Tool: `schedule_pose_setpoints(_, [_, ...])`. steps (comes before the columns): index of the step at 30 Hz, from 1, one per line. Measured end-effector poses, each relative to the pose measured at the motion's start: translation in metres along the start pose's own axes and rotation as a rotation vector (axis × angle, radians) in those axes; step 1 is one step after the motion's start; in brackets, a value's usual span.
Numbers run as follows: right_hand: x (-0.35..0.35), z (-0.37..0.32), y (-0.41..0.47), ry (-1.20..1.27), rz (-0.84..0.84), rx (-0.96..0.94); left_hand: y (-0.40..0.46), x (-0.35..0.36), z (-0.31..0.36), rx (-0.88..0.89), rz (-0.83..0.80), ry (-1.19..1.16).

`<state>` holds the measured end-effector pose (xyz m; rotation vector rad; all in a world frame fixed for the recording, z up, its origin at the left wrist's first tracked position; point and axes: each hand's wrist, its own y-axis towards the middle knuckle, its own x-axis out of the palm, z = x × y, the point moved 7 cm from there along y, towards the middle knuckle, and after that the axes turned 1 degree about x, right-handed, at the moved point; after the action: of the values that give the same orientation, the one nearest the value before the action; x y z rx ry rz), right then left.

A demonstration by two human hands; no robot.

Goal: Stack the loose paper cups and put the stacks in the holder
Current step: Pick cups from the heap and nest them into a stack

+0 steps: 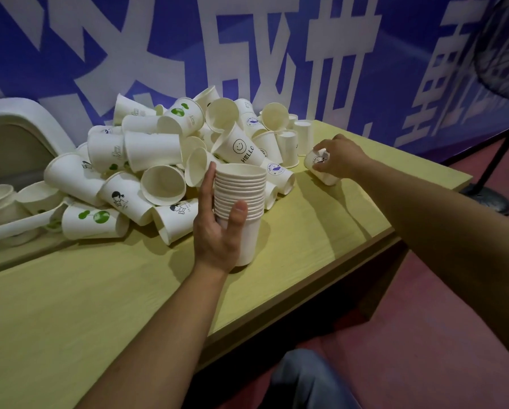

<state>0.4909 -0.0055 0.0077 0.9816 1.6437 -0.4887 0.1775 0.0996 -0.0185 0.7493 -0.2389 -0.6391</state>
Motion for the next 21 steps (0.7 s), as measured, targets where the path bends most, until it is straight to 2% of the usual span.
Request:
schedule_pose_setpoints(4, [-0.003,0.003,-0.010,0.034,-0.083,0.030,-0.002,-0.002,0.003,-0.007,-0.004,-0.030])
schedule_pose_setpoints(9, [-0.003,0.005,-0.037,0.188,-0.252,0.107,-0.004,-0.003,0.007,-0.001,-0.008,-0.028])
schedule_pose_setpoints(11, [-0.014,-0.005,-0.047,0.267,-0.194,0.073,-0.005,-0.004,0.007,-0.004,-0.006,-0.027])
schedule_pose_setpoints(14, [-0.041,-0.027,-0.064,0.506,0.042,-0.031,-0.006,-0.004,0.011,-0.004,-0.006,-0.032])
schedule_pose_setpoints(16, [-0.057,-0.047,-0.081,0.683,0.137,-0.131,-0.007,-0.004,0.014,0.001,-0.015,-0.046])
schedule_pose_setpoints(21, [-0.079,-0.107,-0.135,0.976,0.169,-0.358,-0.006,-0.002,0.014,-0.026,-0.040,-0.023])
